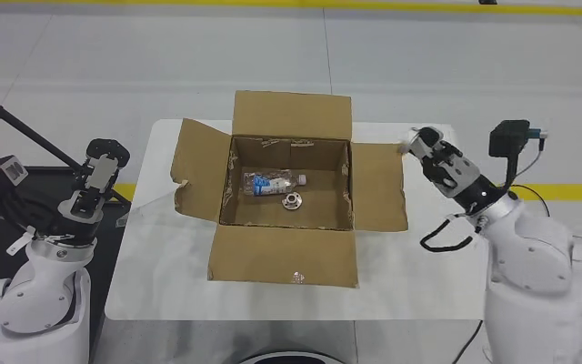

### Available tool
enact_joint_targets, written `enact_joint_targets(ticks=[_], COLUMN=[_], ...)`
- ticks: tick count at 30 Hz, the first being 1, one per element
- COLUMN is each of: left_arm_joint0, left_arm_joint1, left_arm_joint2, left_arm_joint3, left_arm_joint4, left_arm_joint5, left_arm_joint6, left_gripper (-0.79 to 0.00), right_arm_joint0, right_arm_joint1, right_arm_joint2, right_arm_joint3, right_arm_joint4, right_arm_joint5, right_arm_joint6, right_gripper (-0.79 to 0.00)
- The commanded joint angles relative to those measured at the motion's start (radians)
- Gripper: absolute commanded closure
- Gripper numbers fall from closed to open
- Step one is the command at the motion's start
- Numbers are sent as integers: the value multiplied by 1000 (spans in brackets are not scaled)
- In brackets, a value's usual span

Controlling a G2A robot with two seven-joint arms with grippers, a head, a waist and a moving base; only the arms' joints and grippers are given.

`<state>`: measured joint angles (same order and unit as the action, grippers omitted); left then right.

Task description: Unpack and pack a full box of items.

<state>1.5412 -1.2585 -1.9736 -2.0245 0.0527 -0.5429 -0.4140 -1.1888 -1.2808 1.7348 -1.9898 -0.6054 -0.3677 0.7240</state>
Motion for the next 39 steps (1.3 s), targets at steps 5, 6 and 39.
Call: enact_joint_targets(ticks=[5,6,39], left_arm_joint0=[0,0,0], left_arm_joint1=[0,0,0], left_arm_joint2=[0,0,0], left_arm_joint3=[0,0,0], left_arm_joint4=[0,0,0], left_arm_joint5=[0,0,0], left_arm_joint6=[0,0,0], left_gripper=[-785,-785,-785], right_arm_joint0=[-23,-14,456], right_arm_joint1=[16,19,35], right_arm_joint2=[46,43,-219], right_arm_joint3=[-24,-12,914], right_arm_joint4=[-222,-273,-730], right_arm_joint5=[204,245,439], right_arm_joint6=[106,133,437], right_gripper=[0,0,-3])
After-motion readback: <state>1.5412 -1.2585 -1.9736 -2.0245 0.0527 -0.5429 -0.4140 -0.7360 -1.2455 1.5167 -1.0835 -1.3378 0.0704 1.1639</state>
